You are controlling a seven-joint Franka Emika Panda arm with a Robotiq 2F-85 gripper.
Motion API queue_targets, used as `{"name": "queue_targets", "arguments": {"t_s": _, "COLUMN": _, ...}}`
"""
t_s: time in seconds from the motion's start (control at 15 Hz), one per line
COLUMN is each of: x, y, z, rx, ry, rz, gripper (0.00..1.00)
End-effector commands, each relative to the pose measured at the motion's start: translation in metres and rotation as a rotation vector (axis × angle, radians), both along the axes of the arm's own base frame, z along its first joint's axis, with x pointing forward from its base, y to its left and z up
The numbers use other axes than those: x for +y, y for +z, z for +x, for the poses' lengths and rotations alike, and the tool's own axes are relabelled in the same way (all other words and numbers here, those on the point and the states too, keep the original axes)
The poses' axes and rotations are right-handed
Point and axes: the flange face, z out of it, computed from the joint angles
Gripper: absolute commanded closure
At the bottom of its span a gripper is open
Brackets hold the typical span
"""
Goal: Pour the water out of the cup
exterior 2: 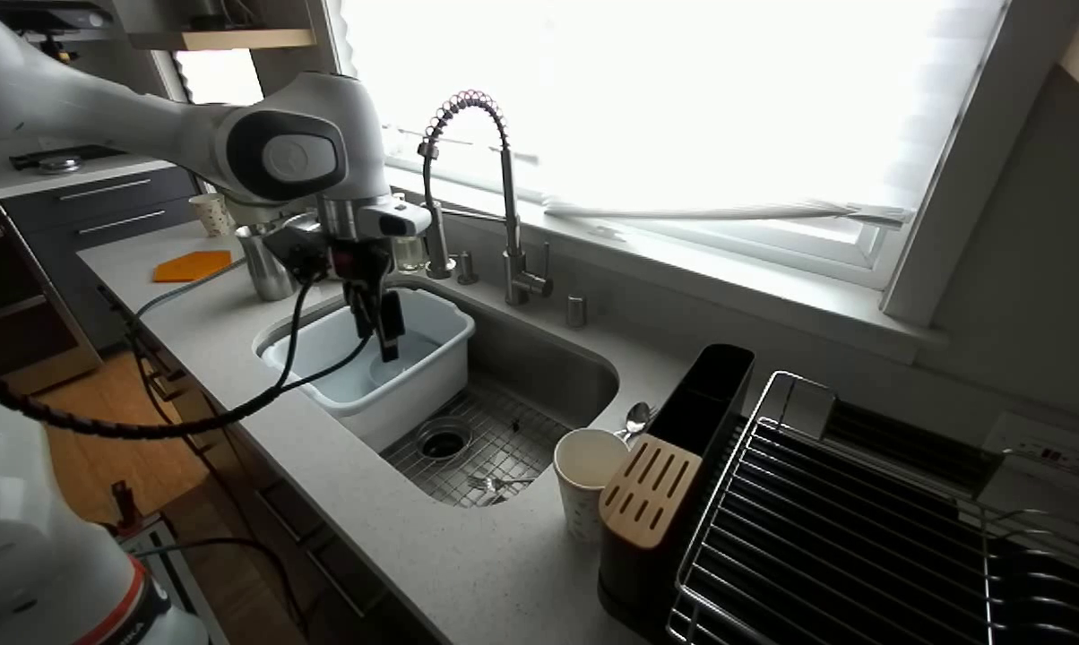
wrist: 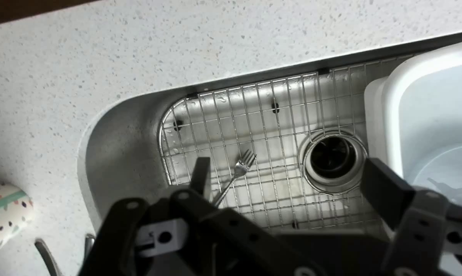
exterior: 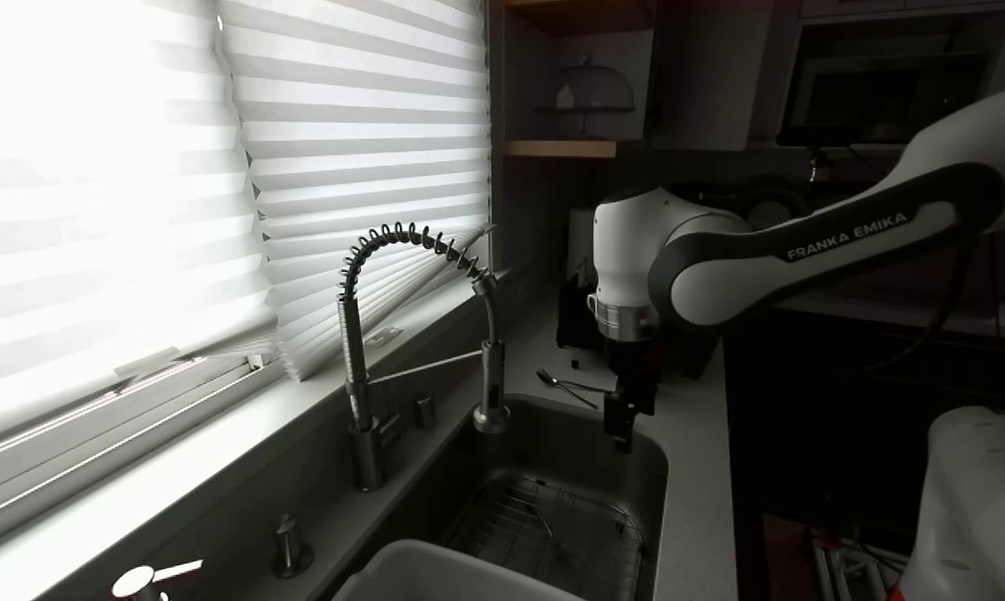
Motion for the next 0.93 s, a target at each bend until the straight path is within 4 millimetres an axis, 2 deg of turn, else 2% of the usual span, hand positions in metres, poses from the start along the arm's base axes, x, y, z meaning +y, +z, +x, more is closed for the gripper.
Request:
{"name": "queue_targets", "arguments": {"t_s": 0.0, "x": -0.044, "y": -0.022, "z": 0.012, "rx": 0.084, "ry": -0.177, "rz": -0.002, "gripper": 0.0}}
{"name": "queue_targets", "arguments": {"t_s": 0.27, "x": -0.108, "y": -0.038, "z": 0.017, "rx": 0.094, "ry": -0.402, "rz": 0.01, "gripper": 0.0}}
{"name": "queue_targets", "arguments": {"t_s": 0.53, "x": -0.146, "y": -0.025, "z": 0.01, "rx": 0.03, "ry": -0.561, "rz": -0.012, "gripper": 0.0}}
{"name": "queue_targets", "arguments": {"t_s": 0.8, "x": -0.185, "y": -0.003, "z": -0.006, "rx": -0.044, "ry": -0.704, "rz": -0.019, "gripper": 0.0}}
{"name": "queue_targets", "arguments": {"t_s": 0.87, "x": -0.2, "y": 0.004, "z": -0.014, "rx": -0.081, "ry": -0.756, "rz": -0.061, "gripper": 0.0}}
